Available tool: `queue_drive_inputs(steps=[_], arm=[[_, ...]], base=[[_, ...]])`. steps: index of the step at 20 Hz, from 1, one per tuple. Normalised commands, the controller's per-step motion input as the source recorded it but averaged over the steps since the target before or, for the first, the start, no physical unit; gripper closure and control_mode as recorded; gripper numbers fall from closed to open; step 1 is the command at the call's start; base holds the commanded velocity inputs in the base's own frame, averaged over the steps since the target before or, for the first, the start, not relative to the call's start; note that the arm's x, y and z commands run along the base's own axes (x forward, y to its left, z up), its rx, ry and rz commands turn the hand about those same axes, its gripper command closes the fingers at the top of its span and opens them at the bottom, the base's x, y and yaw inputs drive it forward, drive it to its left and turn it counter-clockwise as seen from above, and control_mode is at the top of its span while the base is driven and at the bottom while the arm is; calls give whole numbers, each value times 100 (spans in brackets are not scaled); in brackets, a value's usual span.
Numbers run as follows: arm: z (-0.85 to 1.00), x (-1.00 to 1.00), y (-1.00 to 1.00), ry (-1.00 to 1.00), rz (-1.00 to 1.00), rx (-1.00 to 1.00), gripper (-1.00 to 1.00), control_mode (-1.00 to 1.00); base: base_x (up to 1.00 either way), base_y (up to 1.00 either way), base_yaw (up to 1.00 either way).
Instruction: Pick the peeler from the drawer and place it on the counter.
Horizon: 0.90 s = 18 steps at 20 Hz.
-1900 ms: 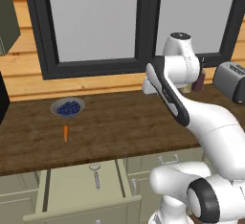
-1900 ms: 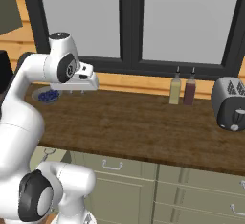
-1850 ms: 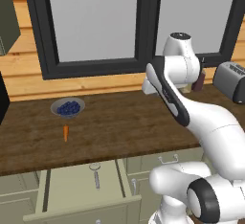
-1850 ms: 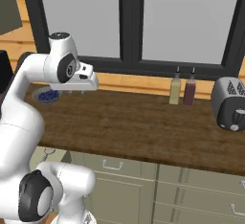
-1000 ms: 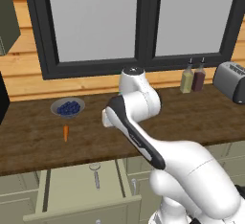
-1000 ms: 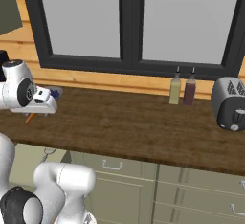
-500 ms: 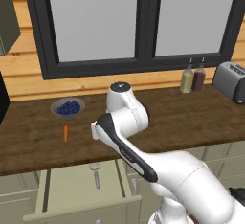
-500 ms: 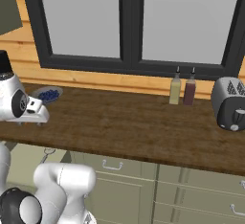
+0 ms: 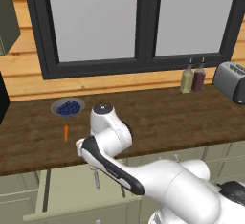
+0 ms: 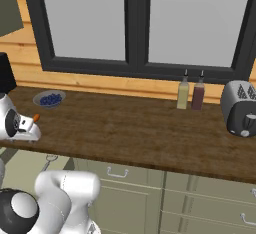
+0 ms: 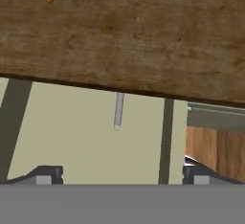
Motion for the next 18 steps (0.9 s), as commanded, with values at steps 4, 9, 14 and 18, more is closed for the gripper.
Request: queue_drive_inputs(steps=[4,9,14,18], arm=[[-62,-19,56,8,0,0,-100,-100],[-59,-46,12,10,0,4,-100,-100],[-49,-40,0,2,0,4,-100,-100],[-36,-18,0,0,0,0,-100,-100]], base=[[0,0,0],[0,0,0],[0,0,0],[0,0,0]])
